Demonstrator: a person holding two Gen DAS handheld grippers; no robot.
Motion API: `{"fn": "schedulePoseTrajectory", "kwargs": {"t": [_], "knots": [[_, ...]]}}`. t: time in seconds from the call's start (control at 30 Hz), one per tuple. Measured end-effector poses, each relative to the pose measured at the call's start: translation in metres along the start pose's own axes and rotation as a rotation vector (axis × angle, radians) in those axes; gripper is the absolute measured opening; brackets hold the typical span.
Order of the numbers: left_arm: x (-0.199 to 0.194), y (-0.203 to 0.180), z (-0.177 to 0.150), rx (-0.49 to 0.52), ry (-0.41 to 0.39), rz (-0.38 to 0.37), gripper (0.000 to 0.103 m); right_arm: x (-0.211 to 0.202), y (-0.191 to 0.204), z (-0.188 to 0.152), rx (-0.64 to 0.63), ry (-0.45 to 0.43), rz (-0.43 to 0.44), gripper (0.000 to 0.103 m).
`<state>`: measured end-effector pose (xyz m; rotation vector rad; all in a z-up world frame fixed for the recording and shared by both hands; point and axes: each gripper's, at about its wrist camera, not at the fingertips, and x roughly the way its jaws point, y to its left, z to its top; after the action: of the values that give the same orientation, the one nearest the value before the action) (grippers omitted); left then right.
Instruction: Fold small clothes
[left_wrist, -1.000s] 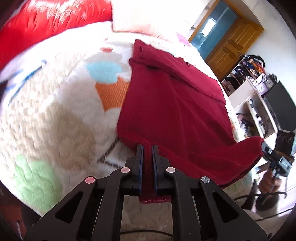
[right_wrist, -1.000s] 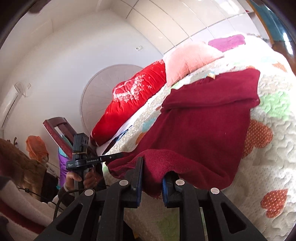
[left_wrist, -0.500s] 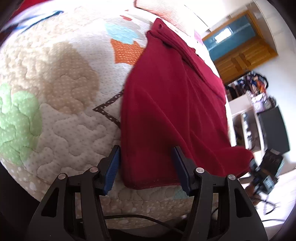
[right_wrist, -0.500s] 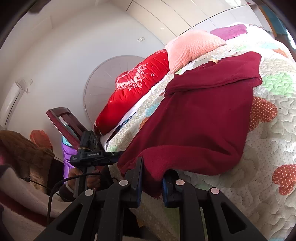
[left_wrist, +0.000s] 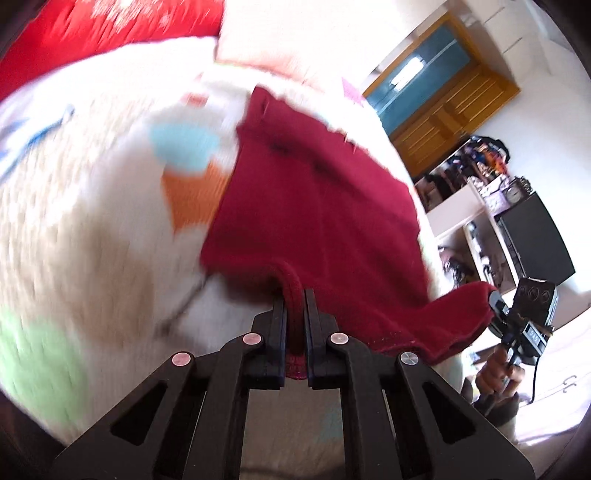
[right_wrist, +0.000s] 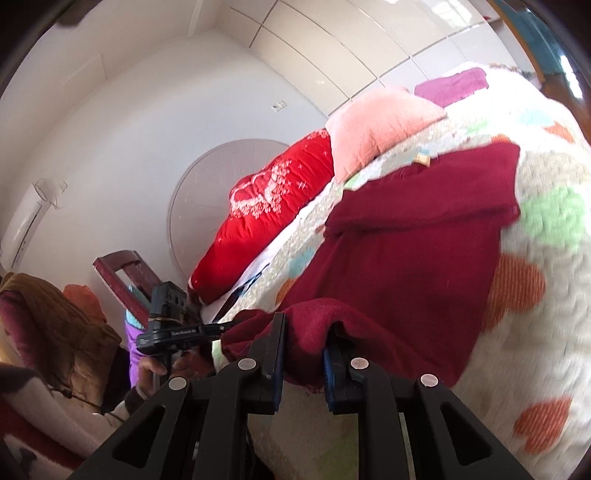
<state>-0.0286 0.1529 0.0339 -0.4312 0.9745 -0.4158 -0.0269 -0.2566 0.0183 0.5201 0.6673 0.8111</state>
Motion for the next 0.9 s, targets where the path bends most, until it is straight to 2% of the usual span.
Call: {"fn": "schedulePoseTrajectory", "kwargs": {"t": [0.2,0.33,0.43,0.6,0.67,0.7,0.73,0.77,0.87,0.9], "knots": [[0.02,-0.023,0.091,0.059,-0.114,-0.014,0.006,0.012,-0.021,0.068,0.001,-0.105,-0.072,0.016],[0.056,-0.035,0.15,0.084,-0.154,0.024,0.006,0.025,-0.055,0.109,0.048,-0.139,-0.179,0.016],[0.089,-0.036,0.186,0.087,-0.157,0.06,0.006,0.042,-0.083,0.133,0.072,-0.133,-0.288,0.016],[0.153,-0.022,0.223,0.038,-0.125,0.151,0.006,0.076,-0.132,0.163,0.135,-0.12,-0.377,0.016],[0.178,-0.016,0.233,0.02,-0.096,0.148,0.006,0.09,-0.156,0.17,0.183,-0.116,-0.412,0.016],[0.189,-0.011,0.236,0.003,-0.063,0.145,0.006,0.095,-0.168,0.172,0.224,-0.093,-0.431,0.023],[0.195,-0.008,0.238,-0.017,-0.045,0.15,0.006,0.098,-0.179,0.173,0.269,-0.078,-0.444,0.033],[0.199,-0.003,0.241,-0.041,-0.028,0.147,0.008,0.095,-0.185,0.175,0.303,-0.09,-0.443,0.037],[0.192,0.004,0.248,-0.071,-0.011,0.093,0.019,0.069,-0.178,0.181,0.303,-0.193,-0.43,0.046],[0.184,0.003,0.25,-0.052,-0.03,0.086,0.029,0.059,-0.172,0.182,0.283,-0.225,-0.442,0.048]]}}
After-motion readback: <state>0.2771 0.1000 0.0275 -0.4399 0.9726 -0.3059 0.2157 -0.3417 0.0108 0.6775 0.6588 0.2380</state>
